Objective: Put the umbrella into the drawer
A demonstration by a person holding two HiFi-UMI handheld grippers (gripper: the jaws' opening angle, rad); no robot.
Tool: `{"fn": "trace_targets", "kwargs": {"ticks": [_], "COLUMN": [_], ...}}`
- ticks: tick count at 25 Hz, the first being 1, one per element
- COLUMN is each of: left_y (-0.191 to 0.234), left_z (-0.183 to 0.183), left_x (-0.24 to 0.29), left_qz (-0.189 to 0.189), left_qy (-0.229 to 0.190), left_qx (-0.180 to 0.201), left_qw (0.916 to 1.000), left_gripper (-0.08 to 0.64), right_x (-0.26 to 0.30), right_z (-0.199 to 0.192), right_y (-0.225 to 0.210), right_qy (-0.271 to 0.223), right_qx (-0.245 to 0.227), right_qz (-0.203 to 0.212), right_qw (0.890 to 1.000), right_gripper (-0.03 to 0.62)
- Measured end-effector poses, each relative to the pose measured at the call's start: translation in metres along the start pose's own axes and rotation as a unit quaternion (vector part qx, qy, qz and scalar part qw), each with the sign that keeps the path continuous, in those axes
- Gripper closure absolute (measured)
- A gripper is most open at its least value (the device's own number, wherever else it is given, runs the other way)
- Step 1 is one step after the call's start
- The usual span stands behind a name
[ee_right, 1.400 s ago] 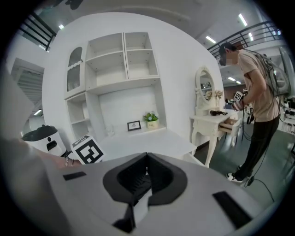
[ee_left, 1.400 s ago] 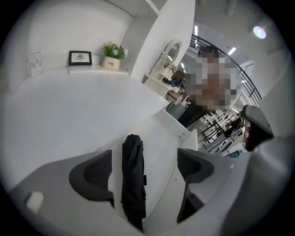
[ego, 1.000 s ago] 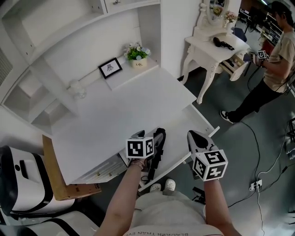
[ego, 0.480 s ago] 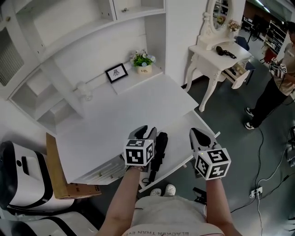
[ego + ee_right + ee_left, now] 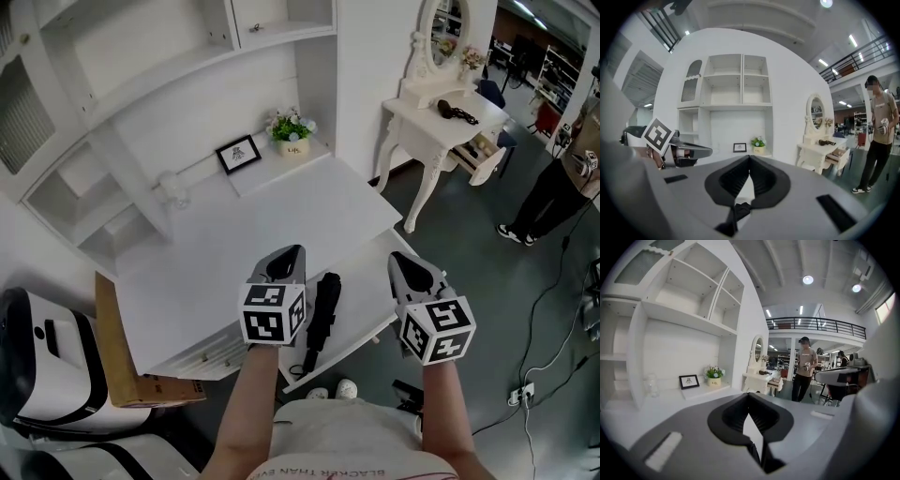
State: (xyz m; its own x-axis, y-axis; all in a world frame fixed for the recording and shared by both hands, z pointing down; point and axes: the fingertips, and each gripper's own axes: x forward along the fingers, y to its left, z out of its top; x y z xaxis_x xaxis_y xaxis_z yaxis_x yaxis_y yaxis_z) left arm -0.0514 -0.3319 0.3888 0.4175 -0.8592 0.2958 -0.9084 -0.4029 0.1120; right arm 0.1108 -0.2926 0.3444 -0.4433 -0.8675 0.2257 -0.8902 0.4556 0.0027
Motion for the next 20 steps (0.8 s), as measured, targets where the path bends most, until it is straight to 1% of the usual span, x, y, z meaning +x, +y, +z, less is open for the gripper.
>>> {"fn": "trace_targets", "kwargs": {"ticks": [4,9,12,16,18,20], "left_y": [0.001,0.004,0.006,0.001,-0.002,-0.004], "left_z": [0.022,0.046,0.060,0.084,0.096,0.108], "left_x": [-0.012,-0.028,-0.039,-0.056,-0.064,-0.072], "left_qz": [0.009,0.011,0.011,0.004,0.003,0.003], "left_qy": [-0.030,-0.070,-0.094,-0.138,-0.161,-0.184], "left_qx": [0.031,0.031,0.043,0.079,0.098,0.109], "left_qw": [0.9990,0.9970,0.9946,0.9873,0.9821,0.9769], "left_gripper": [0.551,0.551,0.551,0.551,0.551,0.551], "right_x": [-0.007,-0.017,-0.024,-0.032,-0.033,-0.034], "right_z": [0.018,0.047,0.061,0.080,0.086,0.091], "right_y": [0.003,0.005,0.008,0.012,0.013,0.015], "right_qy": [-0.020,-0.062,-0.091,-0.130,-0.139,-0.142], "right_qx": [-0.024,-0.026,-0.037,-0.056,-0.062,-0.069], "right_qz": [-0.005,-0.009,-0.012,-0.013,-0.015,-0.014], "right_qw": [1.000,0.998,0.995,0.990,0.988,0.987], "right_gripper": [0.584,0.584,0.584,0.584,0.584,0.584]}}
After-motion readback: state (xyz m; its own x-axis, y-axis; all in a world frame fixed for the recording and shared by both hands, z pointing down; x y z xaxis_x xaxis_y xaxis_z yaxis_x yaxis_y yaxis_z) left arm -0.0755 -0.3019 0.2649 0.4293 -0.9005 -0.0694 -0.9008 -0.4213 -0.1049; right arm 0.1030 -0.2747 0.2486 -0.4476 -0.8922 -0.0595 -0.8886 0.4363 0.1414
